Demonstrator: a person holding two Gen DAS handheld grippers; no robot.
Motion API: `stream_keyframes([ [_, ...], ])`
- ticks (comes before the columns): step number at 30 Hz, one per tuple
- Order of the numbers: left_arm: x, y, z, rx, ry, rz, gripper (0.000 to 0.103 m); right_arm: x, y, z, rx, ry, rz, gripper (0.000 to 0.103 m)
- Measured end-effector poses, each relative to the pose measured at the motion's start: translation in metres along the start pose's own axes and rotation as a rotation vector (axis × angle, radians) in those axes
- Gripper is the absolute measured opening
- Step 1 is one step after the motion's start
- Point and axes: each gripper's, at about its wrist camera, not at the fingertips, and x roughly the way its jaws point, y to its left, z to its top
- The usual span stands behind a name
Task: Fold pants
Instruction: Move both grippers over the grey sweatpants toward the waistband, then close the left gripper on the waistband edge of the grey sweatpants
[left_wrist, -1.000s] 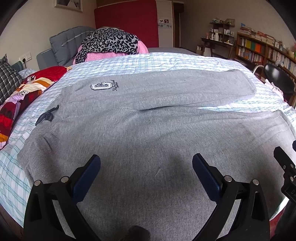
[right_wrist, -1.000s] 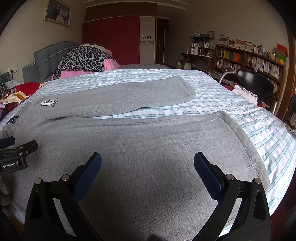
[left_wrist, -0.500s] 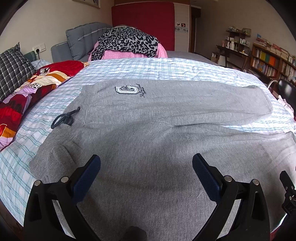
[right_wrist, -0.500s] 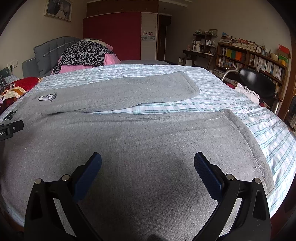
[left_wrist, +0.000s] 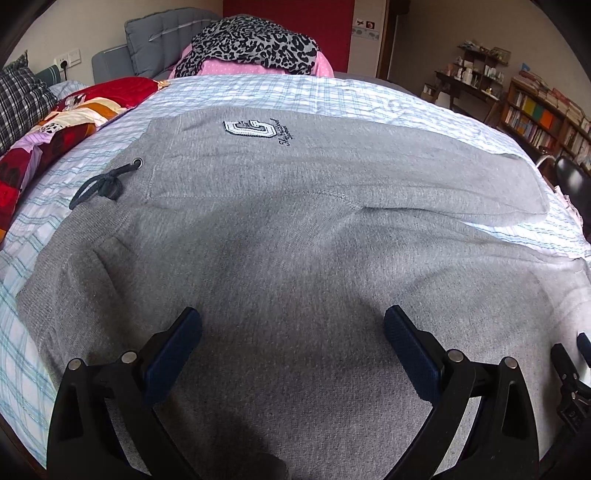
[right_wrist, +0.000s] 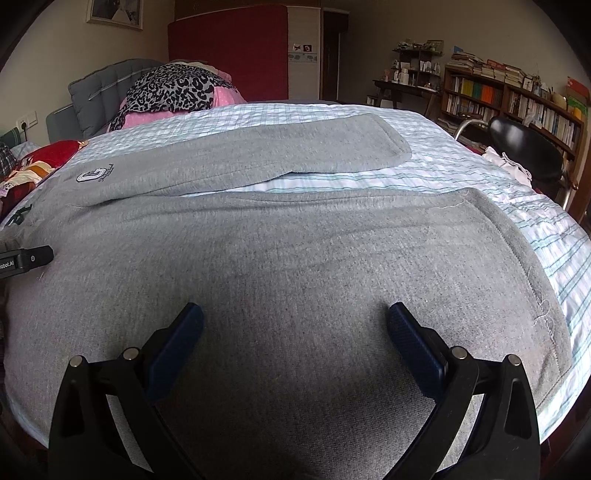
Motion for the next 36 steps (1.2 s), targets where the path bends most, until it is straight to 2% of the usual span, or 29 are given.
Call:
stream_keyframes([
  [4, 0.003, 0.001, -0.004, 0.022, 0.017, -0.026, 0.098, -0.001, -0.004, -0.005, -0.013, -0.012, 0.047, 0.101],
  [9, 0.004, 0.004, -0.004, 0.052, 0.046, -0.067, 0.098, -0.002, -0.003, -0.005, -0.065, 0.005, 0.060, 0.101],
  [16, -0.005, 0.006, 0.006, 0.068, 0.053, -0.102, 0.098, -0.004, -0.006, 0.010, -0.094, 0.089, 0.114, 0.101],
  [25, -0.023, 0.007, 0.045, 0.136, -0.072, -0.005, 0.098, -0.018, -0.003, 0.052, -0.114, -0.014, 0.106, 0.101],
  [36, -0.008, 0.019, 0.087, 0.169, -0.103, 0.039, 0.098, 0.014, 0.008, 0.096, -0.110, -0.033, 0.086, 0.101],
])
